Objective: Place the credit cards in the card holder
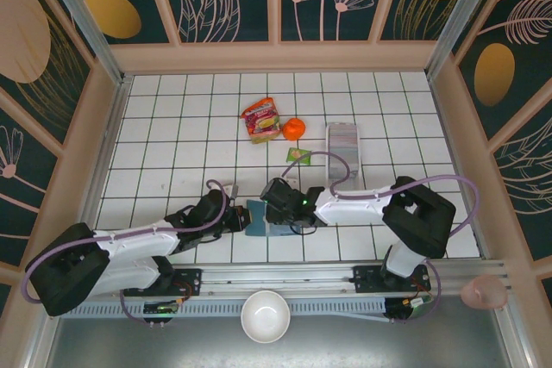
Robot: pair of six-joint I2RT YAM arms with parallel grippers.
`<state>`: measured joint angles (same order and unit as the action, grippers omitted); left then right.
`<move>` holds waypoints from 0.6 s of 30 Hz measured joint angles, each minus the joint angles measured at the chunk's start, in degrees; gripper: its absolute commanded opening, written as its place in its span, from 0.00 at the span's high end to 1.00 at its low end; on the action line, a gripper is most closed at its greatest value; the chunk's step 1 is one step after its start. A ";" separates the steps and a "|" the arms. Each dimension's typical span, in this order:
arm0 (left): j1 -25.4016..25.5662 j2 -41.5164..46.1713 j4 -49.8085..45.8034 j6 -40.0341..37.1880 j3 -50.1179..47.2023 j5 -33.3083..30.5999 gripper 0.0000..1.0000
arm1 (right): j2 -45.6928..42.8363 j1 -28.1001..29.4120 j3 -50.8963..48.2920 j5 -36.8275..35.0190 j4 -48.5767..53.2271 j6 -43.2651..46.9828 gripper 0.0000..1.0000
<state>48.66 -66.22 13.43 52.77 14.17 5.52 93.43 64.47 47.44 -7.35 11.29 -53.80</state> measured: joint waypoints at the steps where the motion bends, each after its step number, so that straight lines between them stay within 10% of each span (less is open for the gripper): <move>1: 0.00 -0.22 0.09 0.02 -0.04 -0.02 1.00 | -0.07 0.00 -0.31 0.35 -0.98 -0.28 0.62; 18: 0.00 -0.70 3.17 1.51 -2.58 -0.17 1.00 | -1.68 -0.04 -5.07 6.88 -13.90 -4.92 0.60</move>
<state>48.66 -66.92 16.60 54.28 11.60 5.34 91.74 64.42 42.37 -0.47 -2.61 -58.72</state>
